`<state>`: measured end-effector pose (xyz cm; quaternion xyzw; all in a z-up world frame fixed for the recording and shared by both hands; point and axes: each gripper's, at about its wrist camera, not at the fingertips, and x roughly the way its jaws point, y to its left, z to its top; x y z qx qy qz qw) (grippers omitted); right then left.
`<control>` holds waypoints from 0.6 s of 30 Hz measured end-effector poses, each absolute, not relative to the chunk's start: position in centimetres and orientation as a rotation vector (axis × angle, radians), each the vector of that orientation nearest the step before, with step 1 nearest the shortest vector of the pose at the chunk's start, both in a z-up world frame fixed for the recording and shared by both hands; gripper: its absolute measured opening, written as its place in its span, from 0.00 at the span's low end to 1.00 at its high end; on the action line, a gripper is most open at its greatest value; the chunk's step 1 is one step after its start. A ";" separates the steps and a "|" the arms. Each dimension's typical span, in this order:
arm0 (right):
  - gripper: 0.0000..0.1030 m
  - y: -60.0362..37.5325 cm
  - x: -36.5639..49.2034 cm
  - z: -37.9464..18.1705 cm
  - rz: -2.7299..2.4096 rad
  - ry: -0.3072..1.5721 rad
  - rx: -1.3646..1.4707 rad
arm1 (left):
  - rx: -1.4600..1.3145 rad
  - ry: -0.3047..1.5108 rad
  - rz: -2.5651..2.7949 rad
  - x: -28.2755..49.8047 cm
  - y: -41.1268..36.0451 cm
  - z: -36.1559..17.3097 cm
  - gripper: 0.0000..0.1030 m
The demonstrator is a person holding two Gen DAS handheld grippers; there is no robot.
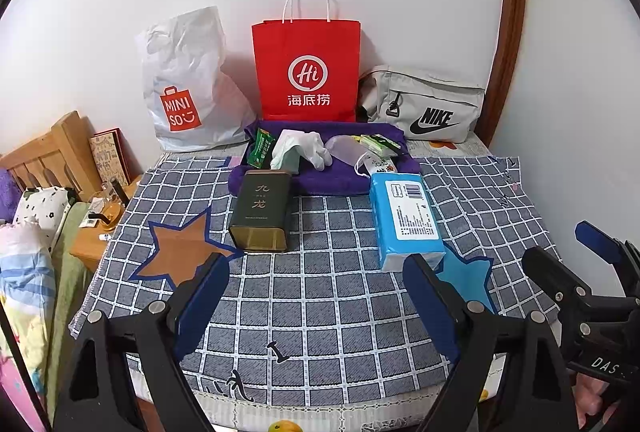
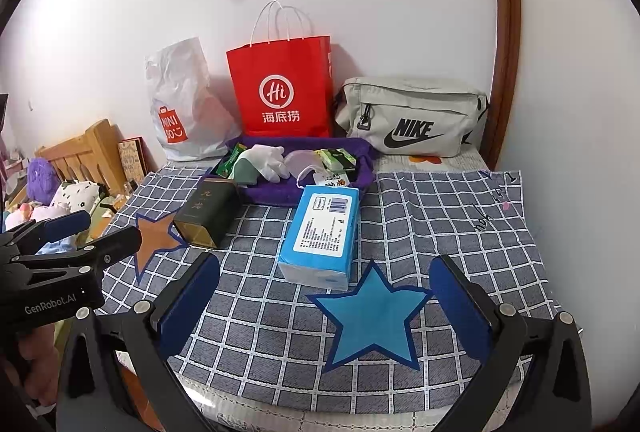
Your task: Organize soft objects
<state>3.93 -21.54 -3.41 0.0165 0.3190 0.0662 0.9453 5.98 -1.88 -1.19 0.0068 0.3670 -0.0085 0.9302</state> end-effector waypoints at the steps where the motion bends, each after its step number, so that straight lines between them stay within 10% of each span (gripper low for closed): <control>1: 1.00 -21.5 4.0 -3.4 0.136 0.650 0.034 | 0.013 0.751 -0.018 6.0 -1.8 -1.2 0.86; 18: 1.00 -21.5 3.9 -3.3 0.137 0.650 0.033 | 0.014 0.752 -0.016 6.0 -1.8 -1.2 0.86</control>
